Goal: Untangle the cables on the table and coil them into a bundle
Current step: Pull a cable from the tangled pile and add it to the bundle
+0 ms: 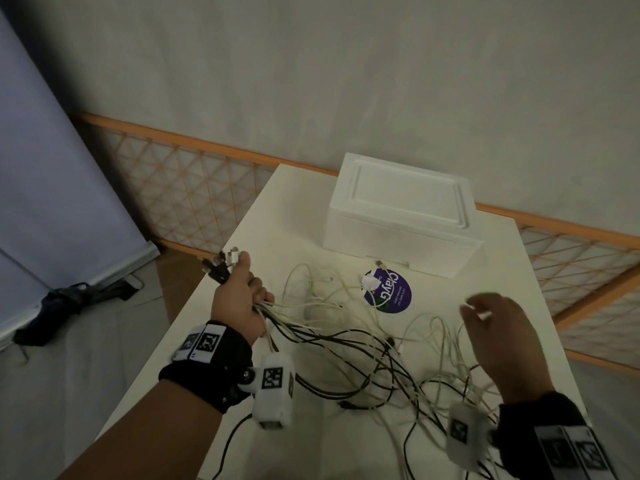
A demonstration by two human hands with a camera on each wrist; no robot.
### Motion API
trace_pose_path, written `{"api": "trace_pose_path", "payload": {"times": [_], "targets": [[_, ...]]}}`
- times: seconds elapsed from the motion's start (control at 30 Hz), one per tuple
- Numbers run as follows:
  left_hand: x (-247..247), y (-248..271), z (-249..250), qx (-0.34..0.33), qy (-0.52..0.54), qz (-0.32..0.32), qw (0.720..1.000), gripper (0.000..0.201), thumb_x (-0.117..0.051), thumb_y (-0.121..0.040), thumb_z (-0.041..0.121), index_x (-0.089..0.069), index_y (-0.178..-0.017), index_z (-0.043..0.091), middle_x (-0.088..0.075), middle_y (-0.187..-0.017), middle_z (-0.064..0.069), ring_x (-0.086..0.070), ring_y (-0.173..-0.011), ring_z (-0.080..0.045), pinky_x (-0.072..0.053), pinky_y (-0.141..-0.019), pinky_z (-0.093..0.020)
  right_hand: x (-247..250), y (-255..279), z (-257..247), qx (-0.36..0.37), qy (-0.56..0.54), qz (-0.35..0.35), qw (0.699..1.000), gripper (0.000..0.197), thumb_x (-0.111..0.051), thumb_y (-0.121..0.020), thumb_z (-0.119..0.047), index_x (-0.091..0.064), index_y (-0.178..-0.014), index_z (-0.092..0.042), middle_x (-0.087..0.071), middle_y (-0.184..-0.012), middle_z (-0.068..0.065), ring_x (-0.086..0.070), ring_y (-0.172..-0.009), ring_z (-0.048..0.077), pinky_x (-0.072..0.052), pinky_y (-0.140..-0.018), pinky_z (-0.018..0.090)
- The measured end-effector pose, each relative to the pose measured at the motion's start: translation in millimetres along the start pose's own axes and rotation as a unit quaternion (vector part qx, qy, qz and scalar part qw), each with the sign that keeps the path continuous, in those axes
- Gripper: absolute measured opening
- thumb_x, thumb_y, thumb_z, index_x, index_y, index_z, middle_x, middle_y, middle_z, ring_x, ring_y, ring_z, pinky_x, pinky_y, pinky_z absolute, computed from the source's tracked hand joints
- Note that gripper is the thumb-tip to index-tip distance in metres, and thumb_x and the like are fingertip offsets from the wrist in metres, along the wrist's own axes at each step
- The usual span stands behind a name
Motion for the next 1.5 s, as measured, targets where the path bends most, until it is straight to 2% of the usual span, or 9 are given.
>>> {"api": "trace_pose_path", "payload": {"times": [0.2,0.33,0.53,0.77,0.9,1.0,1.1,1.33,1.5], "targets": [[-51,63,-19,-0.039,-0.066,-0.171,0.982,0.046,-0.060,-0.083,0.039,-0.038,-0.047,0.021,-0.026,-0.043,0.003,-0.025,-0.037,-0.010,-0.034,-0.045,-0.022,-54,23,-145,0.186,-0.173,-0.314,0.915,0.085,-0.080,-0.071,-0.030,-0.032,-0.141,-0.025,-0.057,-0.117,-0.015,-0.058,-0.103,0.002,-0.047,-0.088,0.021],[-51,66,-7,-0.056,-0.055,-0.181,0.980,0.039,-0.061,-0.078,0.036,-0.041,-0.049,0.020,-0.027,-0.041,0.003,-0.025,-0.034,-0.009,-0.032,-0.040,-0.020,-87,32,-163,0.186,-0.154,-0.329,0.913,0.061,-0.067,-0.075,-0.018,-0.035,-0.127,-0.021,-0.063,-0.090,0.000,-0.062,-0.075,0.020,-0.048,-0.061,0.032],[11,38,0,0.020,0.045,-0.069,0.996,0.049,-0.057,-0.087,0.041,-0.037,-0.046,0.023,-0.021,-0.040,0.008,-0.020,-0.031,-0.006,-0.027,-0.037,-0.015,-97,45,-110,0.271,0.106,-0.418,0.860,0.026,-0.059,-0.076,-0.030,-0.047,-0.098,-0.022,-0.062,-0.094,0.004,-0.058,-0.086,0.027,-0.039,-0.065,0.030],[89,4,-12,0.058,0.038,0.085,0.994,0.044,-0.049,-0.098,0.036,-0.030,-0.061,0.023,-0.020,-0.037,0.008,-0.020,-0.028,-0.007,-0.028,-0.036,-0.013,-94,49,-10,0.129,0.157,-0.549,0.811,0.012,-0.055,-0.081,-0.031,-0.054,-0.091,-0.025,-0.046,-0.073,-0.011,-0.052,-0.074,0.012,-0.035,-0.059,0.020],[95,4,-32,0.114,-0.011,0.073,0.991,0.040,-0.050,-0.098,0.027,-0.033,-0.062,0.022,-0.021,-0.036,0.007,-0.022,-0.027,-0.007,-0.030,-0.034,-0.016,-95,47,-11,0.113,0.182,-0.636,0.741,0.058,-0.072,-0.070,-0.055,-0.053,-0.115,-0.025,-0.054,-0.107,-0.006,-0.052,-0.100,0.015,-0.042,-0.082,0.029],[99,1,-34,0.152,-0.060,0.059,0.985,0.041,-0.056,-0.096,0.022,-0.033,-0.062,0.021,-0.022,-0.036,0.006,-0.021,-0.028,-0.008,-0.030,-0.035,-0.017,-97,26,-31,0.085,0.087,-0.578,0.807,0.087,-0.066,-0.058,-0.075,-0.048,-0.131,-0.033,-0.048,-0.125,-0.017,-0.050,-0.114,0.007,-0.040,-0.095,0.024],[98,-2,-38,0.164,-0.093,0.053,0.981,0.037,-0.059,-0.093,0.018,-0.035,-0.064,0.020,-0.021,-0.039,0.005,-0.020,-0.030,-0.009,-0.031,-0.036,-0.018,-122,2,-71,0.124,-0.047,-0.404,0.905,0.024,-0.062,-0.088,-0.038,-0.063,-0.110,-0.029,-0.058,-0.111,-0.012,-0.058,-0.099,0.008,-0.042,-0.088,0.023],[79,-4,-30,0.138,-0.111,0.035,0.984,0.031,-0.063,-0.089,0.010,-0.045,-0.065,0.018,-0.023,-0.045,0.003,-0.023,-0.033,-0.011,-0.032,-0.039,-0.021,-223,-25,-121,0.261,0.234,-0.440,0.826,0.041,-0.034,-0.096,-0.006,-0.051,-0.131,-0.017,-0.045,-0.130,0.011,-0.049,-0.117,0.032,-0.042,-0.098,0.041],[67,2,-19,0.123,-0.128,-0.036,0.983,0.039,-0.064,-0.088,0.014,-0.037,-0.061,0.019,-0.029,-0.050,0.001,-0.026,-0.038,-0.012,-0.032,-0.048,-0.027,-219,-31,-114,0.264,0.209,-0.386,0.859,0.033,-0.038,-0.093,-0.004,-0.054,-0.117,-0.018,-0.055,-0.118,0.007,-0.056,-0.106,0.029,-0.048,-0.086,0.039]]}}
Point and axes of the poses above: each hand's wrist, its own y-axis away from the middle knuckle, its own x-axis out of the back of the hand, z = x × y, the point moved 2 cm from there along -y, towards the middle knuckle
